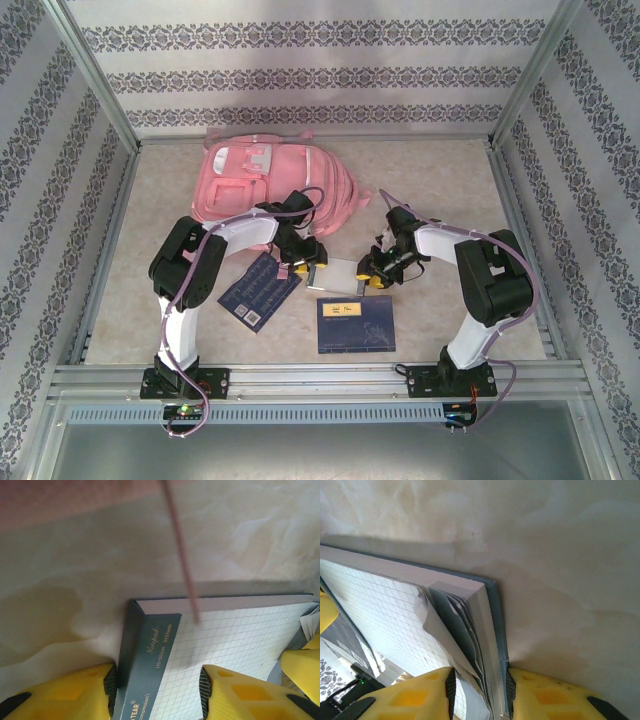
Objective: Pack the student bag
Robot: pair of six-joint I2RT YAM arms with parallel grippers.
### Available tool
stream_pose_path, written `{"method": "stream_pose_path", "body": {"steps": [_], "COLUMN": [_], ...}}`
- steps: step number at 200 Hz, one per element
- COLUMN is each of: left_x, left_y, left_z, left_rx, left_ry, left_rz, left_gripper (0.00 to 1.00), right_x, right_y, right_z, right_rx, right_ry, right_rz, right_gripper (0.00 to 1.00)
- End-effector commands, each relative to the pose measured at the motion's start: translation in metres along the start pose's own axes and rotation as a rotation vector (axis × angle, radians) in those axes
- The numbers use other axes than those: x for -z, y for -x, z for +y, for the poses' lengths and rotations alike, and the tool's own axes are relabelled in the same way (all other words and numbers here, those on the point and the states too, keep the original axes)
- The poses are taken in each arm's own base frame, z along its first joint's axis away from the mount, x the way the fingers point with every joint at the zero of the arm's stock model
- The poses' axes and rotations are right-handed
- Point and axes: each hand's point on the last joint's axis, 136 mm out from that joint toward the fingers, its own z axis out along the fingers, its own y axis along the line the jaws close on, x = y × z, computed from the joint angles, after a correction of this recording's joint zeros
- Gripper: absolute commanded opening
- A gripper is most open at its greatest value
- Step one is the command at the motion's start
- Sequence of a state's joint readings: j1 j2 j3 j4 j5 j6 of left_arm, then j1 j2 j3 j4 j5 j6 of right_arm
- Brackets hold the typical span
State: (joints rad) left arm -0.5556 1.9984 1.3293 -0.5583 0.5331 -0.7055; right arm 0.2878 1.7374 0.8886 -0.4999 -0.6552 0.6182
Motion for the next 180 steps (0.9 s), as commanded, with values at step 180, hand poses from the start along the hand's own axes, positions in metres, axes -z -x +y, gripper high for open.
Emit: {"method": "stream_pose_path", "body": {"steps": [180], "left_x": [-0.018], "left_y": [-0.012], "left_z": [-0.003], "left_rx": [-0.011], "left_ry": [-0.018], "left_rz": [0.075], "left_gripper": [0.39], "right_x": [0.027], "right_y": [-0.011], "right_z": [0.092], "right_rx": [0.122], "right_ry": [0.250], "right_rz": [0.041], "right_gripper": [0.30]}}
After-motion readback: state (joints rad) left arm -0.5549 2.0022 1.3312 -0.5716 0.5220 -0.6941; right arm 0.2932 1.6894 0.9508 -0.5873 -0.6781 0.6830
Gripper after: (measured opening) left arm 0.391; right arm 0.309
